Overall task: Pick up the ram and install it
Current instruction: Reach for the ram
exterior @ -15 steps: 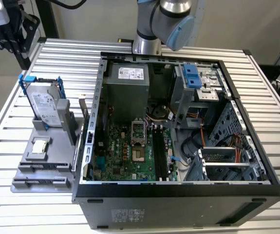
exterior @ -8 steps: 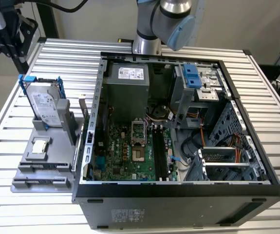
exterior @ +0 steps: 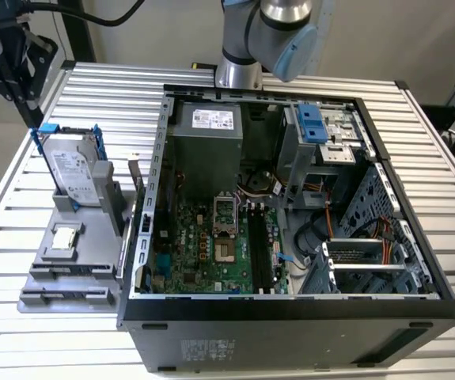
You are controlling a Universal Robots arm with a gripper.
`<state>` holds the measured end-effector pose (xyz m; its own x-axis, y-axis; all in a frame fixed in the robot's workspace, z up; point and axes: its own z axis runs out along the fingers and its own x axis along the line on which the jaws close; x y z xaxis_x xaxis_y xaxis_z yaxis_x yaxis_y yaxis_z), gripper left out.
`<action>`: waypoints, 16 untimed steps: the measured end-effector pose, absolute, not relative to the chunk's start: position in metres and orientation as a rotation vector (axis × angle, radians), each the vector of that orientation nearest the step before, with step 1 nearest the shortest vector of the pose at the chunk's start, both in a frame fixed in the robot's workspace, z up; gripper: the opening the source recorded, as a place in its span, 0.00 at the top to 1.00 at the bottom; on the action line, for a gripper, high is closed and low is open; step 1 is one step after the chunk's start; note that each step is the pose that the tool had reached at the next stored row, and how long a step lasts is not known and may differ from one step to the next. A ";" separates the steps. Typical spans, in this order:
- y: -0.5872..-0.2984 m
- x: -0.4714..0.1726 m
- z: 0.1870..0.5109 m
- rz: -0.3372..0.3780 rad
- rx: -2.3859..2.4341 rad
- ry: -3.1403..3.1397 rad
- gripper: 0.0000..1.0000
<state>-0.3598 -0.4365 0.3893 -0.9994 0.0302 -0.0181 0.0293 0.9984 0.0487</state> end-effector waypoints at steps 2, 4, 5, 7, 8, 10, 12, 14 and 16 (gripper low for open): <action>-0.440 -0.360 0.389 0.076 0.046 3.122 1.00; -0.442 -0.360 0.389 0.076 0.046 3.122 1.00; -0.444 -0.360 0.389 0.076 0.046 3.122 1.00; -0.446 -0.360 0.389 0.076 0.046 3.122 1.00; -0.448 -0.360 0.389 0.076 0.046 3.121 1.00; -0.450 -0.360 0.389 0.076 0.046 3.121 1.00; -0.453 -0.361 0.389 0.076 0.046 3.121 1.00; -0.457 -0.361 0.389 0.076 0.046 3.122 1.00; -0.460 -0.361 0.389 0.076 0.046 3.122 1.00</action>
